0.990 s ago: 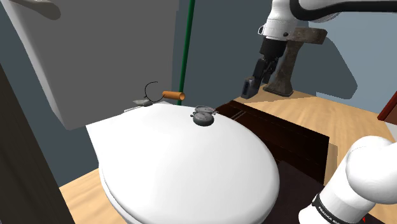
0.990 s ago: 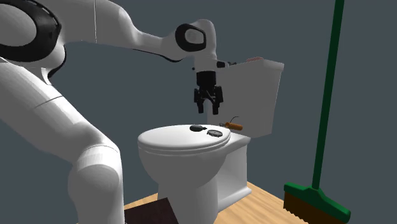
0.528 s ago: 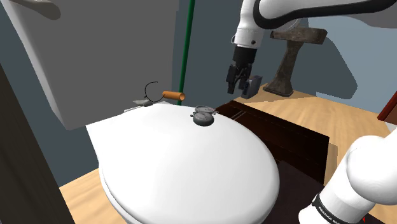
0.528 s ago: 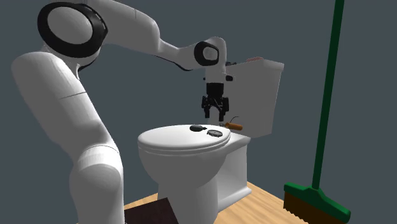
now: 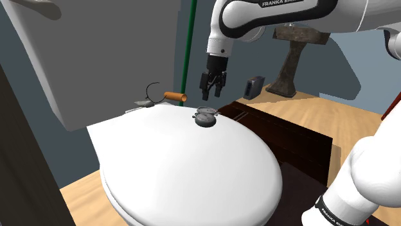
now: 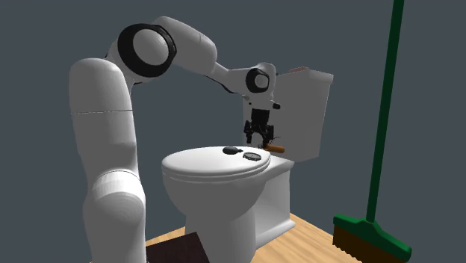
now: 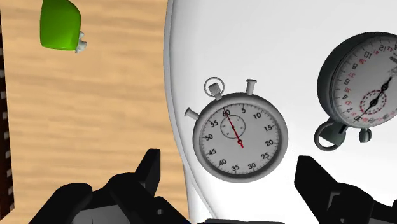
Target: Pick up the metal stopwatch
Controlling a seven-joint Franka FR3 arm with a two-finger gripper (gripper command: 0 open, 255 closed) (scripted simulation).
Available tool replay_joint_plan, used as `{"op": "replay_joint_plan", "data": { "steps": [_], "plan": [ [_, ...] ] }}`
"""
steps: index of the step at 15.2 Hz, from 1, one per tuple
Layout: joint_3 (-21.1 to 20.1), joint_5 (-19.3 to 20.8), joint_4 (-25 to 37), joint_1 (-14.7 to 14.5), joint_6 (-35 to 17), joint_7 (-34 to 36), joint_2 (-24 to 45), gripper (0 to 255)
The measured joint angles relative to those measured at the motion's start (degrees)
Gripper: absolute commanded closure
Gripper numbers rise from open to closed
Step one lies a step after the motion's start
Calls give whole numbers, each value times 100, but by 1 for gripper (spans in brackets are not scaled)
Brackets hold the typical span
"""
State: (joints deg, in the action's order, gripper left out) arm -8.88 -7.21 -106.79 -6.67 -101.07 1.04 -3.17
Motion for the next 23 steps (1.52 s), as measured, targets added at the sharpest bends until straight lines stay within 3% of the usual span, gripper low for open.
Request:
{"op": "replay_joint_plan", "data": {
  "steps": [3,10,11,23],
  "plan": [
    [-69,-70,371,-68,-61,46,499,0],
    [-90,-93,39,-91,-510,10,633,0],
    [-92,-94,16,-94,-537,12,636,255],
    [-93,-94,66,-95,-483,24,621,255]
  ]
}}
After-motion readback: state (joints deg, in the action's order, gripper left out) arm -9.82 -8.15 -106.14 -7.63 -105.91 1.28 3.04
